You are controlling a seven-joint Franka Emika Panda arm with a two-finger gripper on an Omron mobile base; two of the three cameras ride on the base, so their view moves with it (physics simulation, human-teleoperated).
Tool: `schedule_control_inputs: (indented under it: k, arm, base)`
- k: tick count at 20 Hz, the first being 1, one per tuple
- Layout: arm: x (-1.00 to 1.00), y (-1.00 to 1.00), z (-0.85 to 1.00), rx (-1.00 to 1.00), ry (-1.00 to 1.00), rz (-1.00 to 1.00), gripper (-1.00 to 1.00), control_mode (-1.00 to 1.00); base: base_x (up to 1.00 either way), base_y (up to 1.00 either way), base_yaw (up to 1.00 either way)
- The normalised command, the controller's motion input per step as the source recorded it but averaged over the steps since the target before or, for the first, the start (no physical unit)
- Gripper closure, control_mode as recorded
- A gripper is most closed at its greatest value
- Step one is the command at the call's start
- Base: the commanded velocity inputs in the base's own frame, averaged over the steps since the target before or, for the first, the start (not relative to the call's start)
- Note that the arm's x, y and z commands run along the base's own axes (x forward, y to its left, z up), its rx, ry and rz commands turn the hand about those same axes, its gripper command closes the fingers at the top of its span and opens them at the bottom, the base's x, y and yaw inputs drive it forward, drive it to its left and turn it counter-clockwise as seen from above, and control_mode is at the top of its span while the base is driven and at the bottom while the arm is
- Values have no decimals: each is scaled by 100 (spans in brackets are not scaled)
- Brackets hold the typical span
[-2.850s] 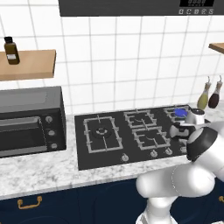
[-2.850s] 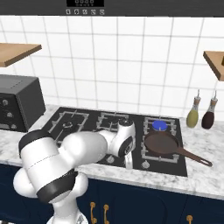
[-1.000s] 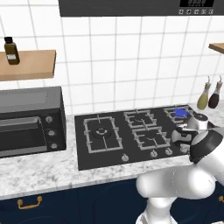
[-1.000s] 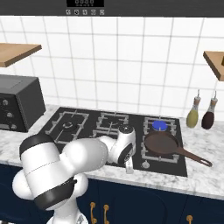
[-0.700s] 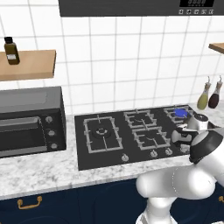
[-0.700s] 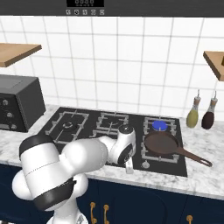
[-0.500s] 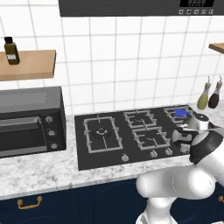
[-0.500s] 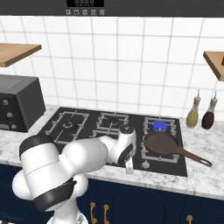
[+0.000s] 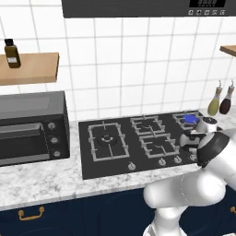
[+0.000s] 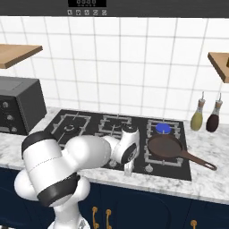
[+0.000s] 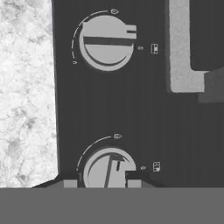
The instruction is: Turn off the rear right burner of the stove.
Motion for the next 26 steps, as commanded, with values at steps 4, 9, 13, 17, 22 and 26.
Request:
schedule_control_inputs:
  k: [4, 9, 13, 17, 22, 26]
  arm:
    - [0, 0, 2, 10, 11, -47, 100, -100]
    - [0, 6, 1, 9, 3, -58, 100, -100]
    - [10, 23, 0, 12, 0, -71, 100, -100]
    - [18, 34, 0, 8, 0, -79, 100, -100]
    - [26, 29, 0, 4, -5, -85, 100, -100]
    - [3, 9, 0, 11, -12, -88, 100, -100]
  base:
    - [0, 0, 0]
    - [0, 0, 0]
    - [0, 0, 0]
    - [0, 0, 0]
    - [0, 0, 0]
    - [0, 0, 0]
